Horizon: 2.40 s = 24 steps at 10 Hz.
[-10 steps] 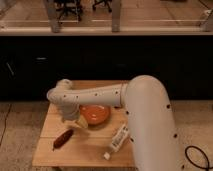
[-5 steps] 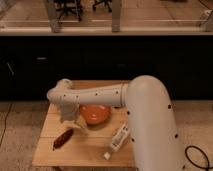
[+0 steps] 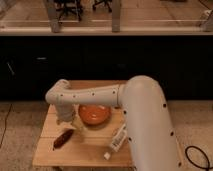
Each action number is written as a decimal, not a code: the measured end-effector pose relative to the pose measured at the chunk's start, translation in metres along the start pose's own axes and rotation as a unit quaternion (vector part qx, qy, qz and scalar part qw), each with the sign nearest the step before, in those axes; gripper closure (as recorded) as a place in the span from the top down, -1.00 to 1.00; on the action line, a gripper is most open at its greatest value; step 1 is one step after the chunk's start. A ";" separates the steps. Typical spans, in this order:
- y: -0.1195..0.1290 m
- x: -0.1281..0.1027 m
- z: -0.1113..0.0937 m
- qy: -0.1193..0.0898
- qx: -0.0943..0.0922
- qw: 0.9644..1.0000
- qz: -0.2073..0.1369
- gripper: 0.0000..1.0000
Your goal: Drag the pepper across the table
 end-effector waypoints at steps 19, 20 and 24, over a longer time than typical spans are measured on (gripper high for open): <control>-0.025 -0.038 0.033 -0.025 0.051 0.998 -0.006 0.55; -0.025 -0.038 0.033 -0.025 0.050 0.998 -0.008 0.47; -0.026 -0.041 0.033 -0.026 0.047 0.998 -0.015 -0.37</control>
